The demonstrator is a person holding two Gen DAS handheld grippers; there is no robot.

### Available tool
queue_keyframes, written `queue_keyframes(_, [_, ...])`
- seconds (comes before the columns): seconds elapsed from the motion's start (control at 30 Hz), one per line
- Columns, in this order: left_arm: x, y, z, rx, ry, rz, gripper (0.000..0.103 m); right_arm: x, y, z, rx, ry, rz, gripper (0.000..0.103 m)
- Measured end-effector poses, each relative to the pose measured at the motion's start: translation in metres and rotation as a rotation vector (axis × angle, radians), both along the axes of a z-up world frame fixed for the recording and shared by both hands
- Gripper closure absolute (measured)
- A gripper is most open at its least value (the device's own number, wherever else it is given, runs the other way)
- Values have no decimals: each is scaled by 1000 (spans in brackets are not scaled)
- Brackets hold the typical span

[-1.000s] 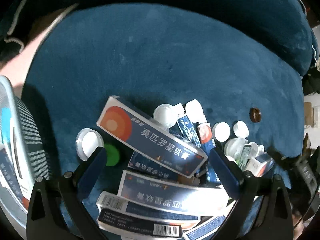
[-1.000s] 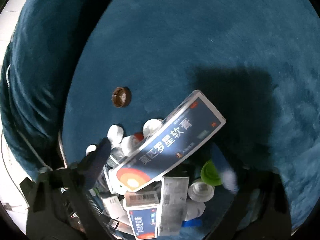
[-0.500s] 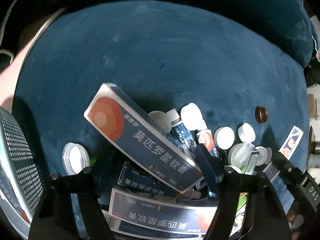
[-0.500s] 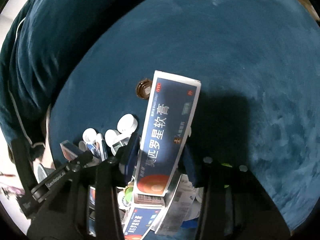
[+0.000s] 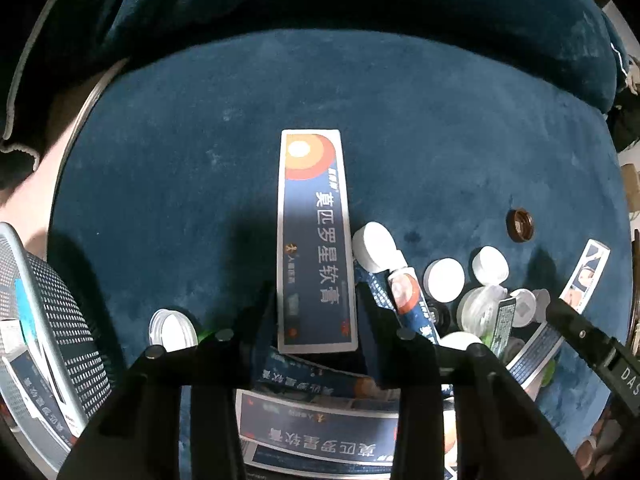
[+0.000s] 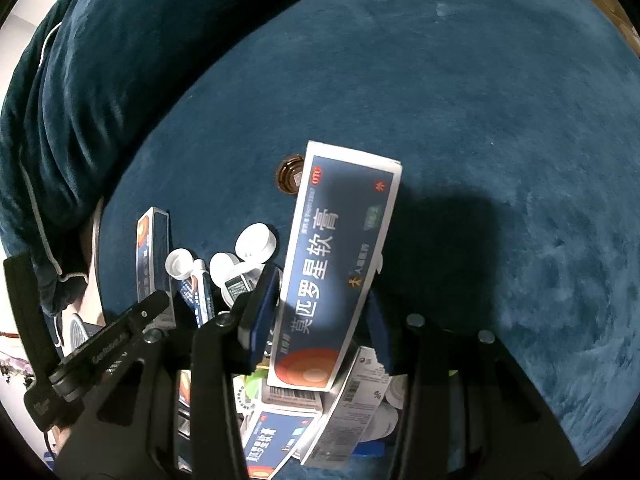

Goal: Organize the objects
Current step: 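Grasp a blue ointment box with the left tool while the right grasps another, then carry both ointment boxes to the blue basket and release them inside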

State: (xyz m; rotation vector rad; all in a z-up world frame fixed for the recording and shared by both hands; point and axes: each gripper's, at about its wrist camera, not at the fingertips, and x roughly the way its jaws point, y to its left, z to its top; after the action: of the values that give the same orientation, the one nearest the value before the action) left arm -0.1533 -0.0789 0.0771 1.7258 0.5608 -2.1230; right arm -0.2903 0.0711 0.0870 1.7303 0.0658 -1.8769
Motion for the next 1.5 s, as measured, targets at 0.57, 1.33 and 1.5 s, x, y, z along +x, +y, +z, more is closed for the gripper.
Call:
queue_keyframes(0.57, [-27,7,-14,-145,42,-88,65,7,-1,6,0,17,63,61])
queue_keyframes(1.33, [72,-15,93,-160,206,-40,65,70,-46,61,-156,40,206,62])
queue_keyframes(1.5, [112,-40,110,-190,218,51,65,114,-79,76,-208,25,312,62])
